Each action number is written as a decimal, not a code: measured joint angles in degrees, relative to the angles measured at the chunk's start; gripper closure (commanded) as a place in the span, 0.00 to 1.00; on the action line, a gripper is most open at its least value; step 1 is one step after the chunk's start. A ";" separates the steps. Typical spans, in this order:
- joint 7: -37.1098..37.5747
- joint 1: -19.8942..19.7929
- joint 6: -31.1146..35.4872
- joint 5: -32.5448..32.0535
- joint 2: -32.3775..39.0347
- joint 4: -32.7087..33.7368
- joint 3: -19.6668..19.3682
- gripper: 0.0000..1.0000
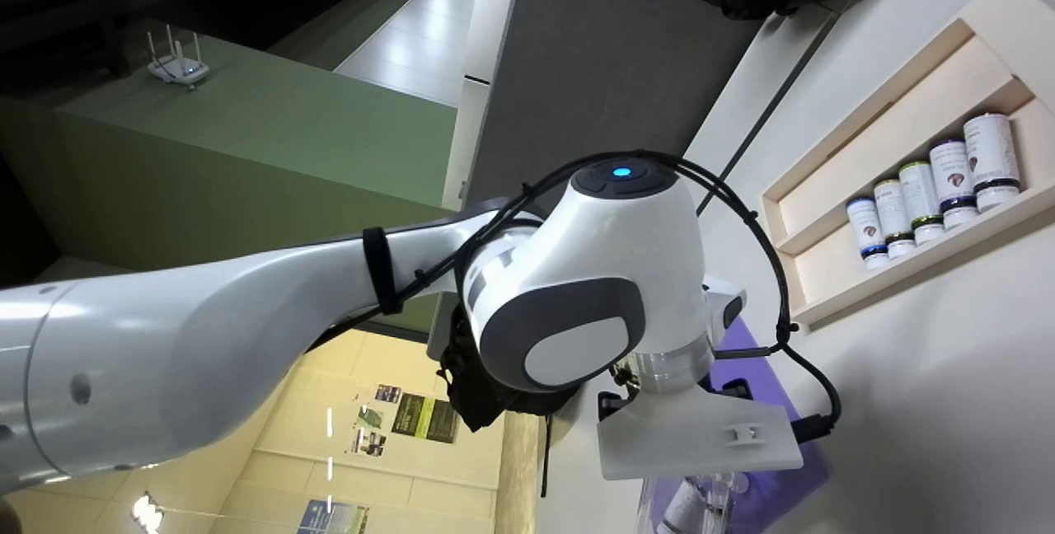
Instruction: Open the box
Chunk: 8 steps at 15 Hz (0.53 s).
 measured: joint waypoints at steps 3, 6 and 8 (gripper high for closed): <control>0.00 0.05 -0.79 0.00 0.59 0.49 0.01 0.00; 0.00 0.09 -1.32 0.00 0.85 0.96 0.10 0.00; 0.00 0.17 -1.90 0.00 0.86 1.22 0.21 0.00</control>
